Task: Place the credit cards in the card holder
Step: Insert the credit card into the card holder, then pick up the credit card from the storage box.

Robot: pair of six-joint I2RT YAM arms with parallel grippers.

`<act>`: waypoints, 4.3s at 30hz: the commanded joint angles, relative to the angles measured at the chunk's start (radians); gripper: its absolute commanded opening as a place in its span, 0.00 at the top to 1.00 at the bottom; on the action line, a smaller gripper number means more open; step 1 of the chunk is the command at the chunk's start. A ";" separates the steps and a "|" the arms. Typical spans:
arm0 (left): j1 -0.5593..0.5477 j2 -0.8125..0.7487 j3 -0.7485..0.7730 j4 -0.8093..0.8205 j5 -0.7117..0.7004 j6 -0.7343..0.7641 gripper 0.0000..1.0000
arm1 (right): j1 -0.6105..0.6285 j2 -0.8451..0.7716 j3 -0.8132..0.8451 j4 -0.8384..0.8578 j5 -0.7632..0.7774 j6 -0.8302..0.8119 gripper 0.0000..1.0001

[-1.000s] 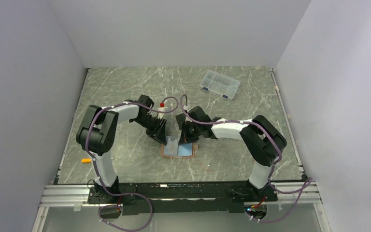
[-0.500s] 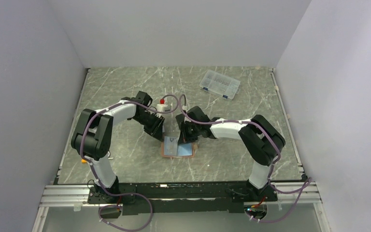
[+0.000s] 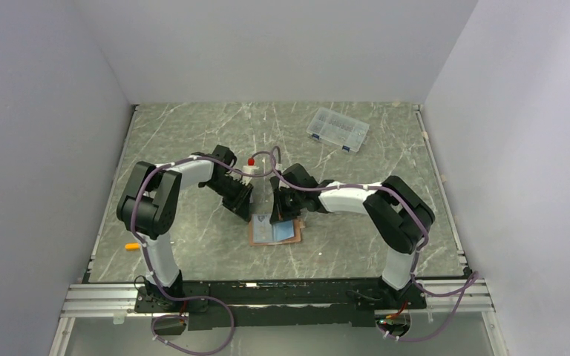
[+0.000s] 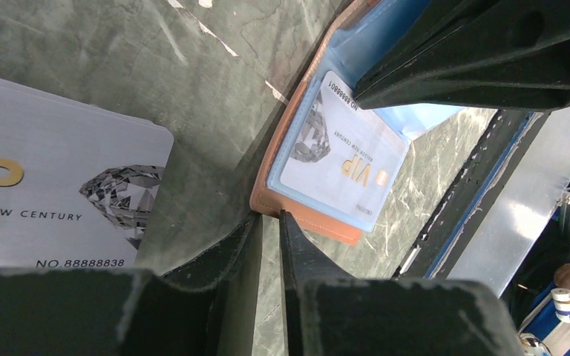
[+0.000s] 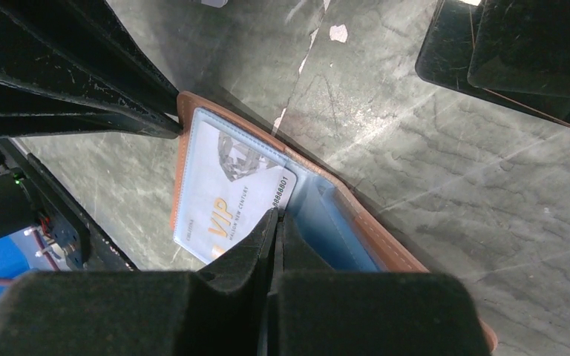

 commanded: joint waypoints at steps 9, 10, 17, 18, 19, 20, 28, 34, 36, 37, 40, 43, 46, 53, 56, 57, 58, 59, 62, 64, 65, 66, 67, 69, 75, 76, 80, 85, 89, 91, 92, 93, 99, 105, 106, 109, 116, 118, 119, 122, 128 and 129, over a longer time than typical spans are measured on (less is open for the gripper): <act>0.005 -0.086 0.080 -0.122 0.057 0.044 0.74 | -0.093 -0.144 -0.017 -0.059 0.012 -0.023 0.82; 0.007 -0.098 0.113 -0.158 0.050 0.046 0.73 | -0.115 -0.170 -0.018 -0.062 0.007 -0.027 0.78; 0.009 -0.149 0.291 -0.326 -0.069 0.102 0.58 | -0.251 -0.225 0.021 -0.069 -0.023 -0.055 0.53; 0.009 -0.150 0.318 -0.344 -0.092 0.104 0.46 | -0.271 -0.219 0.028 -0.064 -0.033 -0.052 0.50; 0.009 -0.148 0.344 -0.360 -0.116 0.105 0.39 | -0.288 -0.213 0.037 -0.058 -0.041 -0.048 0.48; 0.009 -0.146 0.366 -0.373 -0.135 0.114 0.36 | -0.303 -0.201 0.045 -0.054 -0.048 -0.049 0.44; 0.039 -0.086 0.485 -0.325 -0.218 0.058 0.01 | -0.326 -0.072 0.108 -0.016 -0.011 -0.077 0.29; 0.112 0.109 0.610 -0.412 -0.016 0.045 0.01 | -0.336 -0.002 0.127 0.023 -0.019 -0.077 0.29; 0.091 0.059 0.537 -0.269 -0.091 0.028 0.01 | -0.337 0.024 0.136 0.033 -0.028 -0.073 0.30; 0.074 0.044 0.511 -0.207 -0.125 0.024 0.01 | -0.337 0.037 0.141 0.038 -0.032 -0.070 0.31; 0.021 0.053 0.504 -0.111 -0.209 0.033 0.01 | -0.340 0.080 0.165 0.057 -0.032 -0.055 0.35; -0.036 0.077 0.507 -0.025 -0.291 0.050 0.01 | -0.343 0.116 0.183 0.069 -0.033 -0.040 0.40; -0.080 0.104 0.514 0.039 -0.379 0.092 0.01 | -0.347 0.145 0.197 0.084 -0.046 -0.027 0.45; -0.118 0.140 0.486 0.153 -0.419 0.217 0.06 | -0.365 0.183 0.172 0.129 -0.085 0.005 0.50; -0.133 0.116 0.420 0.225 -0.395 0.274 0.06 | -0.377 0.191 0.136 0.166 -0.119 0.028 0.50; -0.141 0.101 0.391 0.252 -0.385 0.300 0.06 | -0.383 0.192 0.120 0.184 -0.132 0.041 0.50; -0.148 0.088 0.363 0.284 -0.377 0.322 0.05 | -0.391 0.195 0.102 0.203 -0.149 0.055 0.50; -0.156 0.076 0.334 0.311 -0.372 0.344 0.05 | -0.396 0.197 0.086 0.221 -0.165 0.067 0.50; -0.181 0.070 0.304 0.340 -0.370 0.392 0.03 | -0.409 0.201 0.043 0.258 -0.189 0.084 0.51; -0.194 0.087 0.316 0.330 -0.380 0.401 0.02 | -0.412 0.203 0.026 0.264 -0.192 0.085 0.50; -0.199 0.101 0.335 0.320 -0.384 0.400 0.02 | -0.412 0.203 0.021 0.265 -0.192 0.085 0.50; -0.202 0.112 0.348 0.313 -0.385 0.396 0.02 | -0.412 0.205 0.019 0.266 -0.193 0.085 0.50; -0.204 0.120 0.361 0.305 -0.381 0.392 0.02 | -0.413 0.205 0.017 0.267 -0.195 0.085 0.50; -0.203 0.126 0.376 0.297 -0.367 0.384 0.02 | -0.414 0.208 0.020 0.265 -0.198 0.082 0.50; -0.213 0.137 0.381 0.290 -0.379 0.401 0.02 | -0.414 0.228 0.017 0.291 -0.215 0.102 0.50; -0.215 0.140 0.376 0.294 -0.388 0.404 0.02 | -0.414 0.231 0.014 0.299 -0.219 0.105 0.51; -0.220 0.134 0.370 0.278 -0.395 0.431 0.01 | -0.417 0.240 -0.001 0.320 -0.230 0.120 0.51; -0.241 0.136 0.355 0.291 -0.450 0.478 0.01 | -0.424 0.254 -0.008 0.347 -0.243 0.143 0.51; -0.252 0.166 0.388 0.275 -0.487 0.471 0.01 | -0.427 0.259 -0.013 0.361 -0.251 0.155 0.53; -0.263 0.175 0.390 0.278 -0.510 0.477 0.01 | -0.429 0.260 -0.020 0.368 -0.255 0.161 0.53; -0.265 0.178 0.390 0.280 -0.519 0.480 0.01 | -0.430 0.263 -0.023 0.372 -0.257 0.162 0.53; -0.267 0.180 0.390 0.280 -0.524 0.483 0.01 | -0.432 0.264 -0.025 0.375 -0.260 0.165 0.54; -0.287 0.202 0.399 0.286 -0.572 0.497 0.01 | -0.450 0.281 -0.038 0.406 -0.279 0.196 0.56; -0.299 0.216 0.404 0.283 -0.582 0.507 0.01 | -0.457 0.277 -0.054 0.420 -0.290 0.200 0.56; -0.299 0.220 0.407 0.281 -0.581 0.505 0.01 | -0.457 0.275 -0.060 0.427 -0.293 0.202 0.56; -0.301 0.228 0.416 0.276 -0.577 0.502 0.01 | -0.459 0.269 -0.082 0.452 -0.300 0.218 0.56; -0.303 0.240 0.426 0.272 -0.571 0.499 0.02 | -0.469 0.276 -0.146 0.578 -0.354 0.307 0.62; -0.304 0.240 0.424 0.278 -0.565 0.498 0.02 | -0.471 0.279 -0.150 0.597 -0.364 0.322 0.63; -0.304 0.241 0.424 0.278 -0.560 0.496 0.02 | -0.471 0.281 -0.152 0.609 -0.369 0.330 0.63; -0.308 0.254 0.448 0.264 -0.553 0.490 0.03 | -0.471 0.288 -0.159 0.654 -0.388 0.363 0.64; -0.312 0.275 0.469 0.253 -0.538 0.487 0.03 | -0.471 0.294 -0.168 0.719 -0.406 0.415 0.66; -0.312 0.280 0.472 0.246 -0.538 0.486 0.03 | -0.471 0.296 -0.166 0.720 -0.407 0.417 0.69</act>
